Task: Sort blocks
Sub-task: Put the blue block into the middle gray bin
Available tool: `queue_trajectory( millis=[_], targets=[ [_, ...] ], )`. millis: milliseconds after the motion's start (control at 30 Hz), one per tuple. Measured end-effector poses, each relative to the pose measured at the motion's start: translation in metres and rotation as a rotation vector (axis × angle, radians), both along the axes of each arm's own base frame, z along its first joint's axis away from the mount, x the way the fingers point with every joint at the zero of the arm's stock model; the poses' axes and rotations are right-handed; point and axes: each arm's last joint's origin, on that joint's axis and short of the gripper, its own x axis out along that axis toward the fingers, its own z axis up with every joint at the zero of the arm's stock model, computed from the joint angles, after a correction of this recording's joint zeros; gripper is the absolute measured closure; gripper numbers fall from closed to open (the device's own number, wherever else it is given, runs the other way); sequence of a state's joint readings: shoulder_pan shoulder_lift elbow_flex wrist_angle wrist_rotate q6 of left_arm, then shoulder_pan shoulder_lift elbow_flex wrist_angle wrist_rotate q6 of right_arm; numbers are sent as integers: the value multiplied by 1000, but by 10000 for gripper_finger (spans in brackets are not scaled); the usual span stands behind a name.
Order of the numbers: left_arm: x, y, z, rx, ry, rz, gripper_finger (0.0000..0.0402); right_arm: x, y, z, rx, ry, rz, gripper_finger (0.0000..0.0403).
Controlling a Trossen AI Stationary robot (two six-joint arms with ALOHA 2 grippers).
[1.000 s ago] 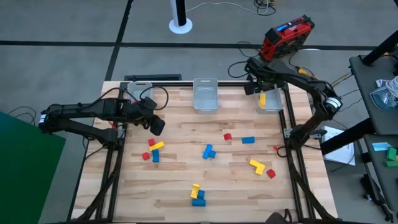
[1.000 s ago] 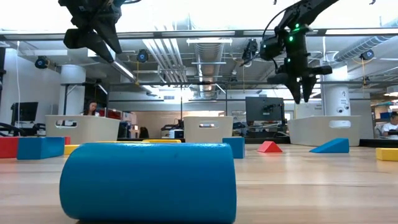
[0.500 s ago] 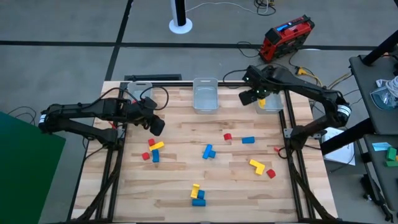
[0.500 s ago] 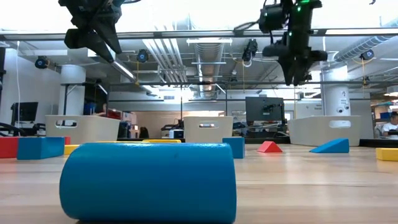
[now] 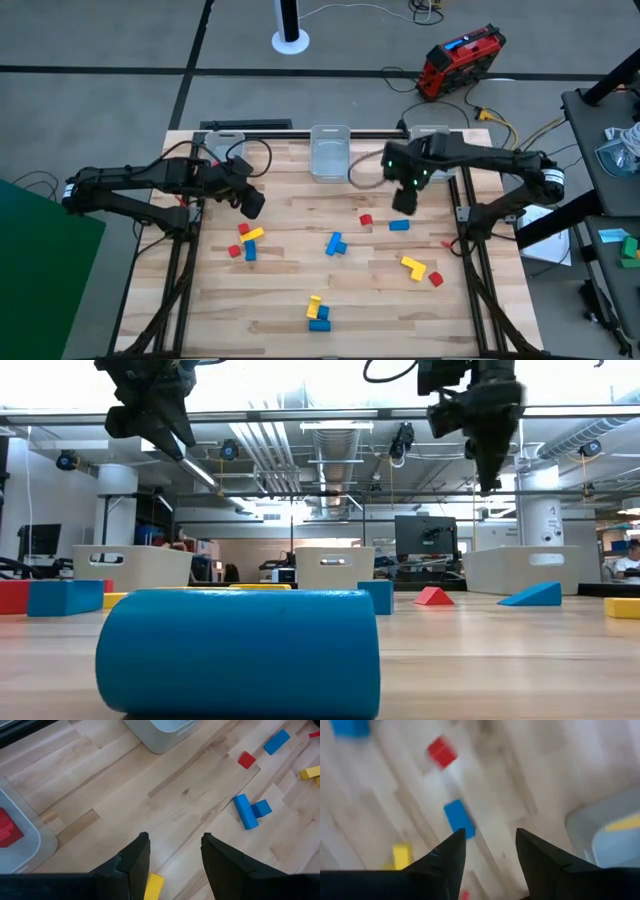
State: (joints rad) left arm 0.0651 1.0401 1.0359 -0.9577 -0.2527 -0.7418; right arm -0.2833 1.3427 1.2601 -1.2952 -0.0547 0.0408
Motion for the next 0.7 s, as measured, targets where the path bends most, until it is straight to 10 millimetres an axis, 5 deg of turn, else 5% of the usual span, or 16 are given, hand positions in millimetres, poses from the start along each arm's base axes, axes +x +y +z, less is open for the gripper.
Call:
queue_trajectory(
  millis=[233,700],
  targets=[
    [0,0,0,0,0,0,247,1,37,-28,33,50,320,176],
    [0,1,0,19,1,13,247,-15,49,-103,28,98,280,158]
  ],
)
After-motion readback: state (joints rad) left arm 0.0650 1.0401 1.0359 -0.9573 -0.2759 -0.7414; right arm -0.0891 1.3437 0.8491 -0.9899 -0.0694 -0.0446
